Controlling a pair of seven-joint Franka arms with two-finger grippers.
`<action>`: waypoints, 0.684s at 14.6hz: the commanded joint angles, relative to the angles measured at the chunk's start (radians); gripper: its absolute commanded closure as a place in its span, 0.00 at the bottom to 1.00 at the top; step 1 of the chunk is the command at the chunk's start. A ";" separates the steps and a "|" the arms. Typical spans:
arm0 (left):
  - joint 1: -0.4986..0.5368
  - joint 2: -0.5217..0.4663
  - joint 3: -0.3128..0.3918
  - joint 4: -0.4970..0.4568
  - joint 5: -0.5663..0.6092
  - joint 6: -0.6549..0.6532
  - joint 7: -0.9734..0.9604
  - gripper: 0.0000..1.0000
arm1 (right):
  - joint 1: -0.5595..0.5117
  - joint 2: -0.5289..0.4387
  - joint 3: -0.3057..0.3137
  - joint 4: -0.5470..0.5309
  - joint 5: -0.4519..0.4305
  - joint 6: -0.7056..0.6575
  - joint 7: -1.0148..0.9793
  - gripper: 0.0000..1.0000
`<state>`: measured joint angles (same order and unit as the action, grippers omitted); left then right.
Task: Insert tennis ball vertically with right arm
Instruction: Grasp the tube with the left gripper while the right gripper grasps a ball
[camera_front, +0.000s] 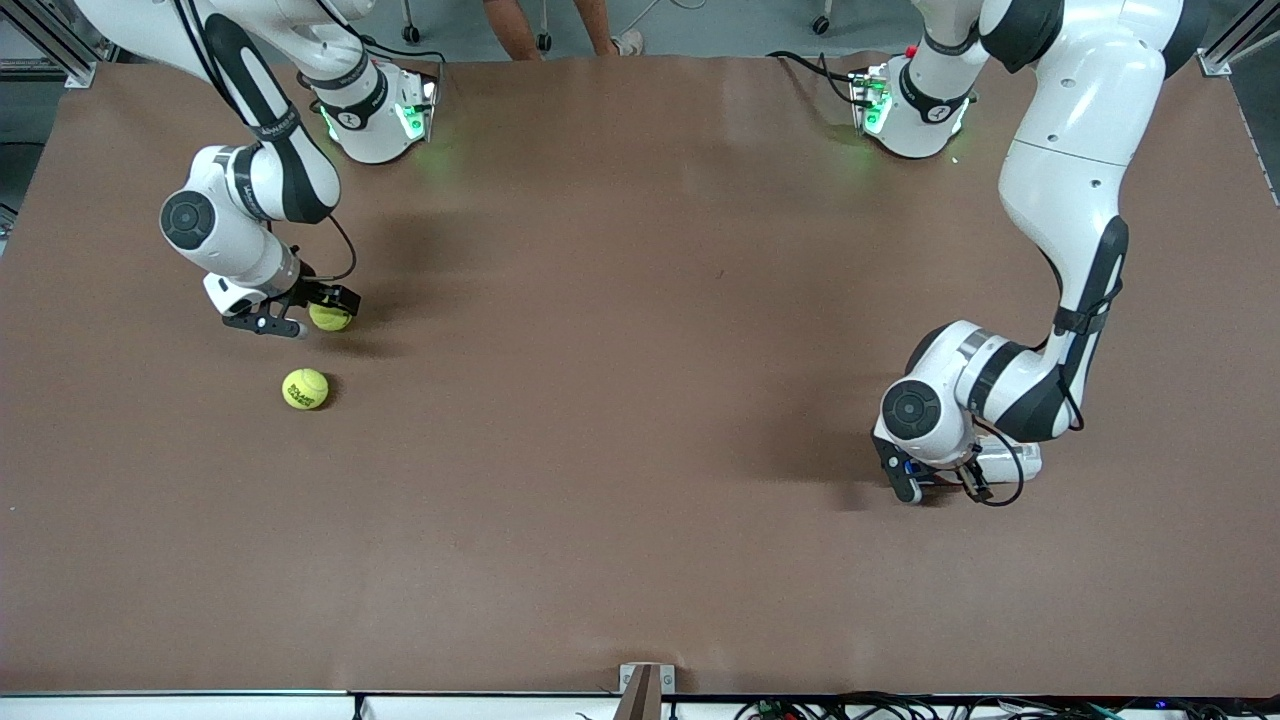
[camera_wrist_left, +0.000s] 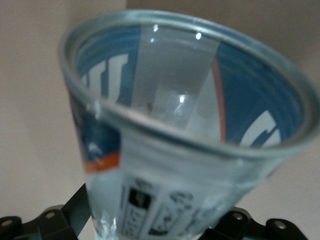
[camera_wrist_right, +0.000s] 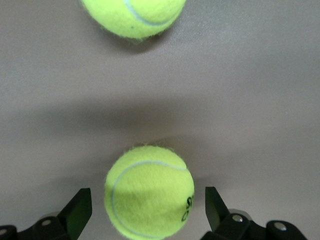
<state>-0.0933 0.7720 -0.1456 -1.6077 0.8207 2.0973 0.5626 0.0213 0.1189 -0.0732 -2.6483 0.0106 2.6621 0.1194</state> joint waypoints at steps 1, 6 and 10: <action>0.021 0.046 -0.003 0.017 0.002 0.041 0.010 0.06 | -0.006 0.036 0.006 -0.015 0.011 0.059 0.012 0.00; 0.037 0.053 -0.003 0.015 -0.003 0.093 0.046 0.14 | -0.003 0.036 0.006 -0.015 0.011 0.047 0.011 0.21; 0.035 0.049 -0.009 0.014 -0.026 0.093 0.056 0.22 | -0.001 0.031 0.009 0.017 0.011 -0.055 0.011 0.71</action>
<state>-0.0714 0.7750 -0.1485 -1.6055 0.8177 2.1523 0.6094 0.0214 0.1647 -0.0725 -2.6426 0.0113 2.6598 0.1210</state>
